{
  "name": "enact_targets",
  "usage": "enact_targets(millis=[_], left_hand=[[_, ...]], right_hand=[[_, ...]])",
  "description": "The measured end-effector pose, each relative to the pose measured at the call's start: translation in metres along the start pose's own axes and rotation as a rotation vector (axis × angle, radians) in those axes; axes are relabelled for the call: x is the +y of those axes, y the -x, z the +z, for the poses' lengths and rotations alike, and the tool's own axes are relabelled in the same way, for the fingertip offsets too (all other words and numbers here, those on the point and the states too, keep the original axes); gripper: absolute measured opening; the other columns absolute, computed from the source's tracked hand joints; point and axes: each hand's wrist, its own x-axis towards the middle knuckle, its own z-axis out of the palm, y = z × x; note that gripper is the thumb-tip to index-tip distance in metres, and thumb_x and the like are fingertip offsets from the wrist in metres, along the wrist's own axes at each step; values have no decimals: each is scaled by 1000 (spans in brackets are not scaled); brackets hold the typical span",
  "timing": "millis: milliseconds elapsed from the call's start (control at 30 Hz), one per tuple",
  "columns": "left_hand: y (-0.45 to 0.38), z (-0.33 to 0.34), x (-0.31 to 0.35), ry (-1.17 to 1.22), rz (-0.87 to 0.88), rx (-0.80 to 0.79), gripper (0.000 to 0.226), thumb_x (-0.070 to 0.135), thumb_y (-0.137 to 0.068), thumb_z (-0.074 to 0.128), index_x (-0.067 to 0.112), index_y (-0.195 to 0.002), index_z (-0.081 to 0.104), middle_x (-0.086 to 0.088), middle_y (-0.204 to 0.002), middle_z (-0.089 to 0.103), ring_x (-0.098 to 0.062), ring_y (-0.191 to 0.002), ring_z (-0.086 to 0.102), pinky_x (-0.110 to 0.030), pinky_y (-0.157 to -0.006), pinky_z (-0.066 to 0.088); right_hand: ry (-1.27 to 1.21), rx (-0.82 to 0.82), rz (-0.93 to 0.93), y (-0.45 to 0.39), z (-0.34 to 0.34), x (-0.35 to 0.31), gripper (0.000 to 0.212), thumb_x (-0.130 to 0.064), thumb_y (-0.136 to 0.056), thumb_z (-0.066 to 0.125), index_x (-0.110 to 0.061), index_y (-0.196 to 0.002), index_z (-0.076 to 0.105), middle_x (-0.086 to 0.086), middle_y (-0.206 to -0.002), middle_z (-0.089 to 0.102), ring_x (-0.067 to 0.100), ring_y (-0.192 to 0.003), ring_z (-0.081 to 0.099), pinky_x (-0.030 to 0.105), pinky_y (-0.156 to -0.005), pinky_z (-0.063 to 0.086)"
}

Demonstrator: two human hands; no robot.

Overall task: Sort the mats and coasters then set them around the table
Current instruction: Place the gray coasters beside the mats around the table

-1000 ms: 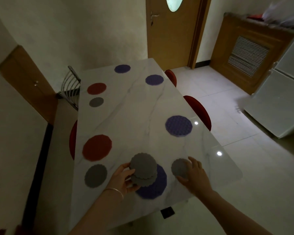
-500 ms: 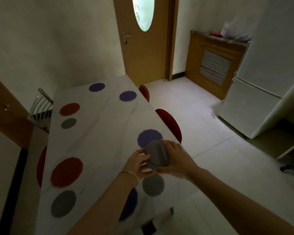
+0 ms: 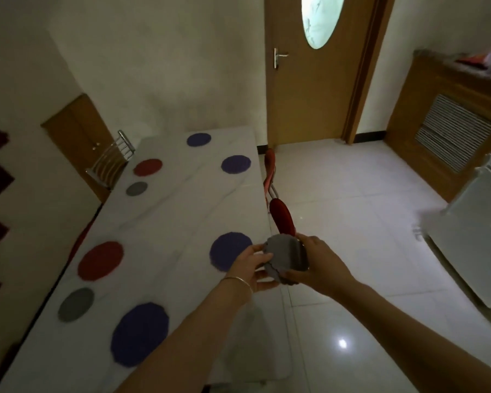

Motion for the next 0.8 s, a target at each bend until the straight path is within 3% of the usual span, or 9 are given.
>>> enact_targets(millis=[167, 333, 600, 800], left_hand=[[-40, 20, 17, 64, 62, 89, 21, 12, -87, 62, 20, -106, 60, -14, -113, 63, -33, -96, 63, -40, -60, 57], [-100, 27, 42, 145, 128, 104, 19, 12, -85, 64, 21, -102, 62, -14, -107, 67, -33, -93, 66, -42, -59, 57], [-215, 59, 113, 145, 132, 136, 17, 11, -85, 63, 20, -99, 61, -15, -102, 66, -32, -89, 65, -40, -58, 58], [-246, 46, 153, 294, 168, 271, 22, 10, -86, 62, 16, -107, 58, -13, -102, 65, -30, -87, 65, -39, -55, 58]], right_hand=[[16, -15, -112, -48, -20, 17, 68, -55, -65, 74, -37, -123, 45, -14, -107, 59, 0, -85, 54, 10, -71, 44], [25, -45, -119, -105, -29, 46, 74, -55, -68, 72, -30, -131, 42, -3, -122, 53, 10, -104, 52, 28, -89, 52], [109, -123, -89, -247, -55, 94, 76, -58, -65, 72, -27, -127, 42, -1, -119, 51, 14, -101, 54, 31, -84, 55], [98, -279, -258, -336, -53, 76, 86, -72, -57, 66, -30, -128, 40, -1, -126, 47, 16, -111, 51, 34, -90, 53]])
